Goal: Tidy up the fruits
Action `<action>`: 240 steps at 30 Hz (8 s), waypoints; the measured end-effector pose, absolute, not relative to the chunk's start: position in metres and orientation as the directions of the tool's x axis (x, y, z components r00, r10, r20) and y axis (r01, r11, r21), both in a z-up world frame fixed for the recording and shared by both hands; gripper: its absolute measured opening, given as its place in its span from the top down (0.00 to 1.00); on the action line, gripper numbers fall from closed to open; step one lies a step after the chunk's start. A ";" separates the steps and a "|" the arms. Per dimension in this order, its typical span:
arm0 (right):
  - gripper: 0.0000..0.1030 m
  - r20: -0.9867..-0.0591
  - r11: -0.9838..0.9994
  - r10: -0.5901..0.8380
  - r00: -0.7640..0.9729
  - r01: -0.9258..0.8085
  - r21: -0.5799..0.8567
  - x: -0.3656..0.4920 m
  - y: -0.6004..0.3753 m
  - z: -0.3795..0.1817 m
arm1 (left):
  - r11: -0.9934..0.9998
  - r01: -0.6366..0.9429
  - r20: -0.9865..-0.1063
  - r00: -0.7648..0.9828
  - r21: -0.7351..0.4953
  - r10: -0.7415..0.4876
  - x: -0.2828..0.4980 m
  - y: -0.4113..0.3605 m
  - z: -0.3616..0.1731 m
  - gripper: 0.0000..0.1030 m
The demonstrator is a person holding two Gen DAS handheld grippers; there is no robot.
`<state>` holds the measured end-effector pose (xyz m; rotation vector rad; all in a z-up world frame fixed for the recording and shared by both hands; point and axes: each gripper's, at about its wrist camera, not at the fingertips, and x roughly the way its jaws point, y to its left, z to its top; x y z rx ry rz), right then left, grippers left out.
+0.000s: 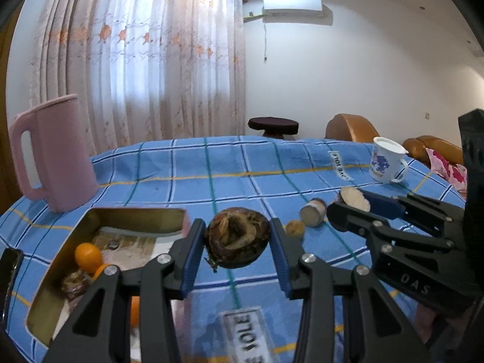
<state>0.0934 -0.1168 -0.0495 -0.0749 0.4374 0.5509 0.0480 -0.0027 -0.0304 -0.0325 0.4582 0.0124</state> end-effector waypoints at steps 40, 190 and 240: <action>0.64 -0.556 0.577 0.674 0.487 -0.816 -0.016 0.049 0.044 -0.062 | 0.968 -0.241 -0.582 0.797 -0.065 0.159 0.017 0.131 -0.049 0.57; 0.69 -0.309 0.903 0.416 0.855 -0.430 0.026 0.096 -0.163 -0.046 | 0.999 0.010 -0.415 0.910 -0.031 -0.022 0.088 -0.052 -0.029 0.73; 0.68 -0.534 0.838 0.500 0.682 -0.535 0.101 0.100 -0.123 -0.018 | 1.000 0.011 -0.451 0.892 -0.008 -0.014 0.013 0.018 -0.002 0.73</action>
